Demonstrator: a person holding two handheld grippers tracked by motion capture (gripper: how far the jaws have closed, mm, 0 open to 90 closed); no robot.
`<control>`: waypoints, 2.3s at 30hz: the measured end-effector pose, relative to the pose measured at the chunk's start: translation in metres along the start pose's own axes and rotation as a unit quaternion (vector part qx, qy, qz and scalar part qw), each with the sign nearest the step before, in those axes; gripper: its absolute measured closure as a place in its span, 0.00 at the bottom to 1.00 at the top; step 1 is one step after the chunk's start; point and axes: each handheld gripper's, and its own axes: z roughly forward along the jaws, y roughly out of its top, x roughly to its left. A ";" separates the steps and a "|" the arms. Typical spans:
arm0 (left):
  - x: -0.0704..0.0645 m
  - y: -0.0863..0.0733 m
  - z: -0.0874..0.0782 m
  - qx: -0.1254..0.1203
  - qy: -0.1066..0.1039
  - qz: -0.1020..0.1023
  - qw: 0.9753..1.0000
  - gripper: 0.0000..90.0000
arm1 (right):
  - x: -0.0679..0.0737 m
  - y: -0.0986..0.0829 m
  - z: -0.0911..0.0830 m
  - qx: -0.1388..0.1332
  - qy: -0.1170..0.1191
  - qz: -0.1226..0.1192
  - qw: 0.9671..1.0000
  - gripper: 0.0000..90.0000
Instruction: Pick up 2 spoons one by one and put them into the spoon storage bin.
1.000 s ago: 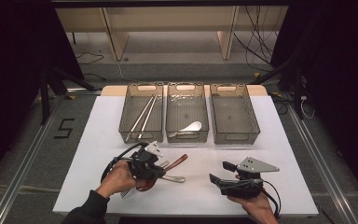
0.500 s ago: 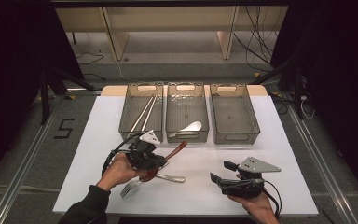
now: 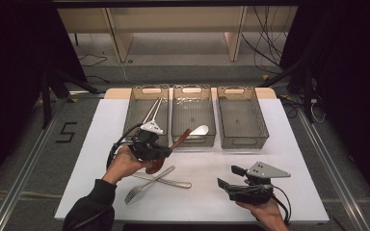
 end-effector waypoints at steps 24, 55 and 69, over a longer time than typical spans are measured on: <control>0.023 0.046 0.018 -0.042 0.015 -0.023 0.999 0.90 | -0.001 -0.001 0.000 0.000 0.000 0.002 1.000 0.33; 0.060 0.092 0.047 -0.076 0.046 -0.062 0.994 0.89 | -0.002 -0.002 0.001 0.000 0.004 0.002 1.000 0.33; 0.064 0.099 0.060 -0.082 0.050 -0.072 0.993 0.89 | -0.002 -0.002 0.001 0.001 0.005 0.003 1.000 0.33</control>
